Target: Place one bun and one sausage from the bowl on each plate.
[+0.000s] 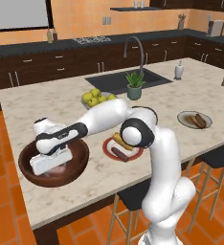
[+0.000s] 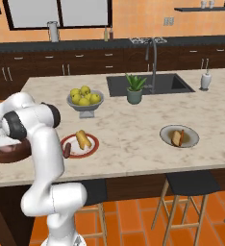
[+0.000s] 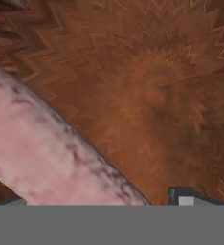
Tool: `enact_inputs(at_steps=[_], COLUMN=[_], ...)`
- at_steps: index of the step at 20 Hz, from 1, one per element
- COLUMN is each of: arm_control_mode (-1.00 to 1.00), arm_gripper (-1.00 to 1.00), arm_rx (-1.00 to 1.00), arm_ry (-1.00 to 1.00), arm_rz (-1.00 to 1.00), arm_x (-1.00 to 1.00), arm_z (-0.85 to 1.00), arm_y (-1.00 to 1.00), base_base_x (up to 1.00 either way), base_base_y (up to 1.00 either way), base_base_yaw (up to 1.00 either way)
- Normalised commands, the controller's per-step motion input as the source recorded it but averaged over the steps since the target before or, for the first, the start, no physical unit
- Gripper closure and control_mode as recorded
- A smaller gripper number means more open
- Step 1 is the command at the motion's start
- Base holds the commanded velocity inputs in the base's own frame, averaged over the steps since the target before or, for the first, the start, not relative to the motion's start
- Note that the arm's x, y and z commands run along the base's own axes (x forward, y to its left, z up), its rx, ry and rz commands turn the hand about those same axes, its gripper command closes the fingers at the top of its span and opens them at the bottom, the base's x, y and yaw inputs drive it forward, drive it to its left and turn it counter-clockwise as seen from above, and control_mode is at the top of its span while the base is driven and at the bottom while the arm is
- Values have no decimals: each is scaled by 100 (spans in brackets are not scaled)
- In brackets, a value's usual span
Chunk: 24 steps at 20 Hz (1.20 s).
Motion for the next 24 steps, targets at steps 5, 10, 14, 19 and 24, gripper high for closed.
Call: enact_inputs(at_steps=[5, 10, 14, 19, 24], arm_control_mode=[-100, -100, 100, 100, 100], arm_gripper=[100, 100, 100, 100, 100], arm_rx=[6, 16, 20, 0, 0], arm_ry=[-46, -49, -21, 0, 0], arm_rz=[-5, -10, -8, 0, 0], arm_x=[-80, -49, -35, 0, 0], arm_z=[94, 100, 75, 0, 0], arm_y=[-54, -84, -75, 0, 0], base_base_x=[0, 0, -8, -19, 0], base_base_y=[0, 0, -25, -100, -100], base_base_yaw=[0, 0, -2, -12, -19])
